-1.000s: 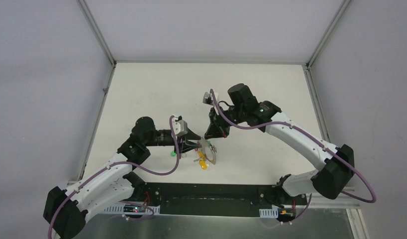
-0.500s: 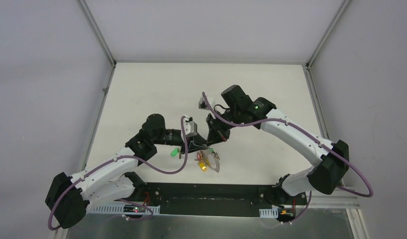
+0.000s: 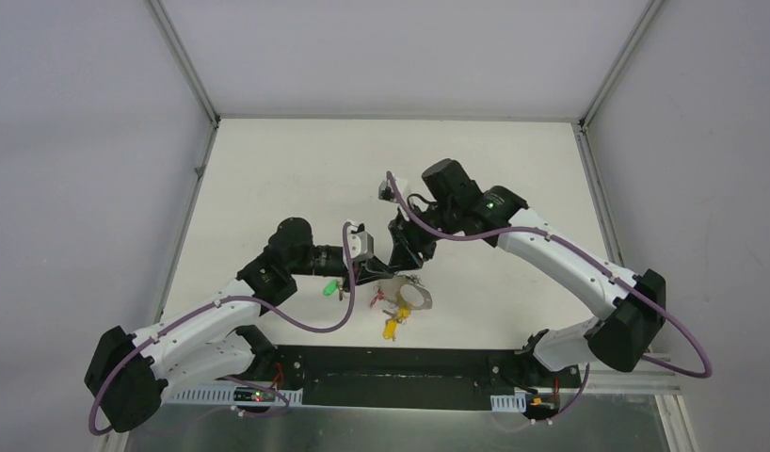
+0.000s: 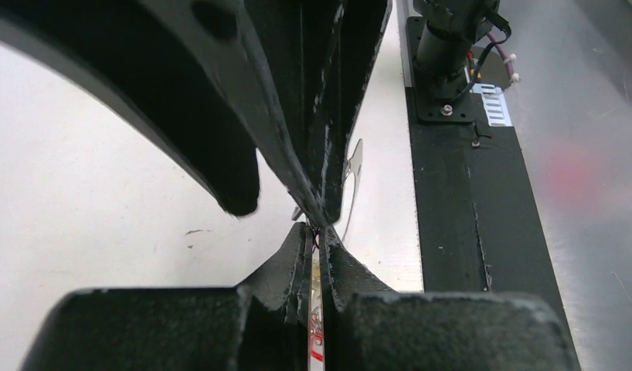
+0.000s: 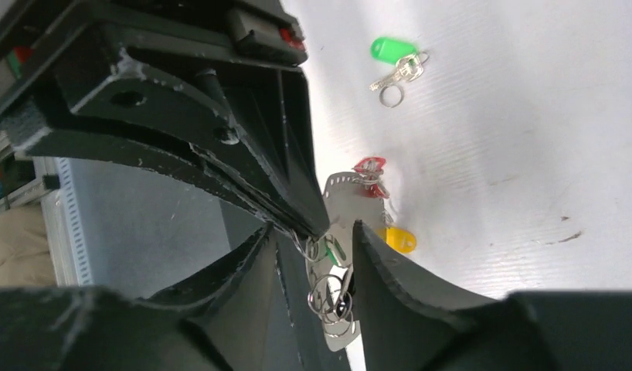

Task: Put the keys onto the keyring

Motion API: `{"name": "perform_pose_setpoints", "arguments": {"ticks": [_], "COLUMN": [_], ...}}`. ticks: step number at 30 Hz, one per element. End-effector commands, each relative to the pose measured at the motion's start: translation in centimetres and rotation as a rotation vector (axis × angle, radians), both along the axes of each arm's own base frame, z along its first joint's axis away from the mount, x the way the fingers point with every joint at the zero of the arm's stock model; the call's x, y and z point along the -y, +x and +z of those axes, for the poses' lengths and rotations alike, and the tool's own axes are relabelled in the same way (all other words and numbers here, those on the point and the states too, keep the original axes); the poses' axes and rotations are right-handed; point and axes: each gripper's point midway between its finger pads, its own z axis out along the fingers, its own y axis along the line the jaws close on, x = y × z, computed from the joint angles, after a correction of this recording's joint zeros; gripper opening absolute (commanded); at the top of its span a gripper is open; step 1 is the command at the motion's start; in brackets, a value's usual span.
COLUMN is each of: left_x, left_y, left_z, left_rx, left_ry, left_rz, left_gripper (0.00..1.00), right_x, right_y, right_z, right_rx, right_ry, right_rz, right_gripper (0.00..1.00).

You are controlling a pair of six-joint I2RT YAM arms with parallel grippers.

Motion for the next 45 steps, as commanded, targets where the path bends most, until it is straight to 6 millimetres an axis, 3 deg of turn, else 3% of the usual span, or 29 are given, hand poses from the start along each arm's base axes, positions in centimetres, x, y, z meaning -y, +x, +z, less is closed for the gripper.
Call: {"name": "perform_pose_setpoints", "arguments": {"ticks": [1,4,7,14,22,31,40,43,45], "left_x": [-0.4,-1.0,-1.5,-2.6,-3.0,-2.5,-2.4,-2.5,-2.4], "left_y": [0.1,0.1,0.0,-0.7,-1.7,-1.6,-1.6,-1.7,-1.7], "left_z": [3.3,3.9,4.8,5.9,7.4,7.8,8.2,8.3,8.2], "left_rx": [0.138,0.185,0.257,0.436,0.544,0.423,0.411,0.412,0.409], "left_ry": [-0.111,-0.153,-0.205,-0.29,-0.373,-0.392,-0.401,-0.404,-0.403], "left_rz": [0.041,0.07,0.089,0.104,0.086,0.075,0.074,0.073,0.072], "left_gripper": [0.0,0.0,0.0,0.0,0.0,0.0,0.0,0.0,0.0], "right_x": [-0.7,-0.3,0.2,1.3,0.9,-0.4,-1.3,-1.5,-1.6], "right_y": [1.9,1.5,1.1,-0.8,-2.4,-2.0,-1.4,-1.2,-1.1], "right_z": [5.0,6.6,7.5,6.2,6.4,7.2,5.7,5.4,5.3], "right_rx": [0.206,0.279,0.343,0.361,0.425,0.44,0.415,0.415,0.413], "right_ry": [0.187,0.292,0.366,0.378,0.472,0.523,0.51,0.505,0.502], "right_rz": [-0.091,-0.112,-0.11,-0.035,0.112,0.148,0.158,0.157,0.161], "right_gripper": [0.51,0.64,0.69,0.7,0.49,0.43,0.29,0.16,0.01]}}
